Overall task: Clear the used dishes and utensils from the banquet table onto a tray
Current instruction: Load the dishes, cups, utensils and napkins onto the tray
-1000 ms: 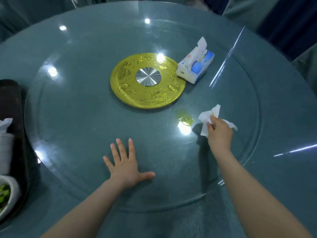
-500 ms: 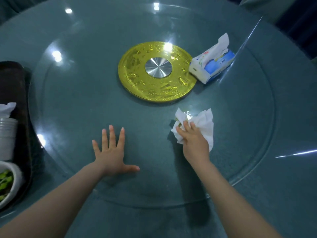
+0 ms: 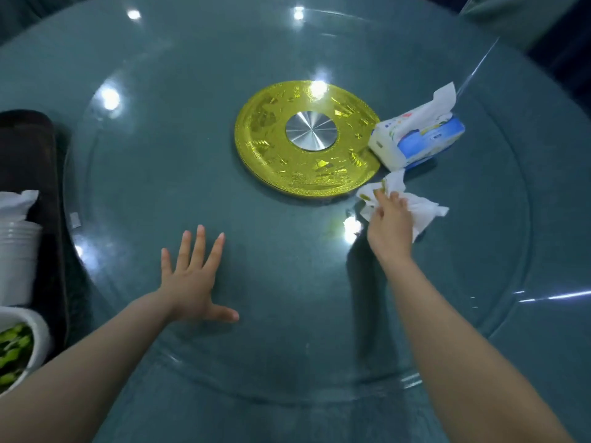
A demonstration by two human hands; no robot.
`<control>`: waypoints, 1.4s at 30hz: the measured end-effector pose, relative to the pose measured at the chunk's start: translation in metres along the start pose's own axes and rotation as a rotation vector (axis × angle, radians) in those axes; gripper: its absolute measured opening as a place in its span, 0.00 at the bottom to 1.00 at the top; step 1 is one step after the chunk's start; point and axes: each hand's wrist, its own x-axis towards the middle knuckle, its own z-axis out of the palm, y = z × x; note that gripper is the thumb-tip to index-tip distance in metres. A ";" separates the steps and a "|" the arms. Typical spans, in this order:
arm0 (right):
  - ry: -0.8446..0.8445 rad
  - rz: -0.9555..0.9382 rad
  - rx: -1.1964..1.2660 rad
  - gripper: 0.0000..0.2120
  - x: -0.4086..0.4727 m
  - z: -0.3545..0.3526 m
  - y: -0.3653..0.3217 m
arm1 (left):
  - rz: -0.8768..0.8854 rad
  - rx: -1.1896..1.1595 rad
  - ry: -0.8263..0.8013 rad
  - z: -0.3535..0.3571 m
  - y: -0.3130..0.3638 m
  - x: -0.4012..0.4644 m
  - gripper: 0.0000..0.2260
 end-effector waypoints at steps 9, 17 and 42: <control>-0.226 -0.274 0.064 0.20 -0.054 0.041 -0.061 | 0.039 0.019 0.016 -0.001 -0.017 0.007 0.65; -0.328 -0.323 0.084 0.18 -0.112 0.037 -0.063 | 0.068 0.035 0.056 -0.009 -0.028 0.008 0.65; -0.483 0.034 0.561 0.11 -0.126 0.020 -0.090 | 0.126 -0.020 0.143 0.000 -0.042 0.018 0.64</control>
